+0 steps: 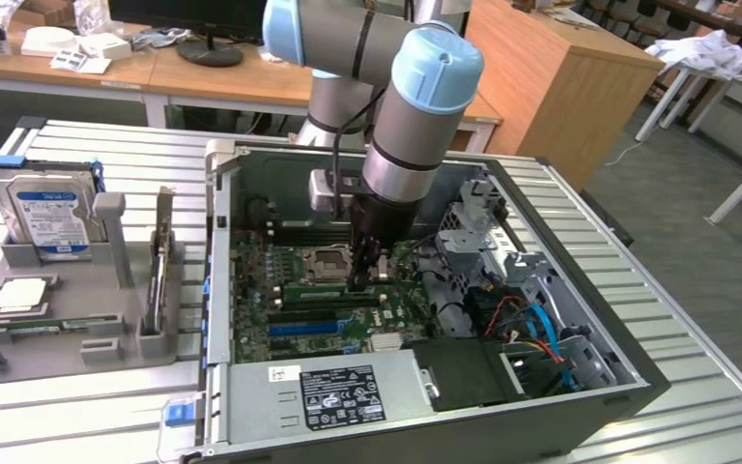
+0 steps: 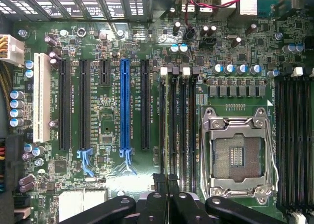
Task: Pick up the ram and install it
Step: 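Insert the ram into the slot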
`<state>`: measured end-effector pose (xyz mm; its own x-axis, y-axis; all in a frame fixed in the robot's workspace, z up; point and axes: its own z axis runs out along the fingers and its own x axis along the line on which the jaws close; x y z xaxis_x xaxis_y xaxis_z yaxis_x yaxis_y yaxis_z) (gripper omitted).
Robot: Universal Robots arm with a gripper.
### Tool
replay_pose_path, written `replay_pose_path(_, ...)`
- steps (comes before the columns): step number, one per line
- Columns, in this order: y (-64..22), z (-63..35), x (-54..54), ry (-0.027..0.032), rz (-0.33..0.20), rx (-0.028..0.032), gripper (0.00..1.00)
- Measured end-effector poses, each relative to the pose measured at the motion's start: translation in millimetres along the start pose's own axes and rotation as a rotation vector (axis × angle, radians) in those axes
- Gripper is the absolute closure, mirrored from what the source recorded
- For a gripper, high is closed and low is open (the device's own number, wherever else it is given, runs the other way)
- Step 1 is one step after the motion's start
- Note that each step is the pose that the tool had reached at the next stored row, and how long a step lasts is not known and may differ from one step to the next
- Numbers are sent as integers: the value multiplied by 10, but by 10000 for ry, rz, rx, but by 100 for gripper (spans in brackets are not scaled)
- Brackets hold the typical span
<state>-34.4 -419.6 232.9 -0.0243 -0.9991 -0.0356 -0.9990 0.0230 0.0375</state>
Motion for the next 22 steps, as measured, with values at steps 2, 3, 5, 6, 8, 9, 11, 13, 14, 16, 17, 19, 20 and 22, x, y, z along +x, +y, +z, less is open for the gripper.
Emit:
replay_pose_path(2,0,8,0,-1,0,14,88)
replay_pose_path(3,0,8,0,0,0,16,88)
replay_pose_path(5,0,8,0,1,0,16,88)
replay_pose_path(6,0,9,0,-1,0,17,88)
replay_pose_path(8,0,9,0,-1,-1,19,88)
replay_pose_path(9,0,10,0,-2,0,21,88)
replay_pose_path(11,0,13,0,-3,-1,28,88)
replay_pose_path(13,0,14,0,-3,-1,31,88)
replay_pose_path(14,0,14,0,-2,-1,31,88)
replay_pose_path(16,0,14,0,-2,-5,31,88)
replay_pose_path(17,0,14,0,-2,-13,30,88)
replay_pose_path(19,0,14,0,-1,-29,30,88)
replay_pose_path(20,0,14,0,-1,-39,29,88)
replay_pose_path(22,0,13,0,0,-56,28,88)
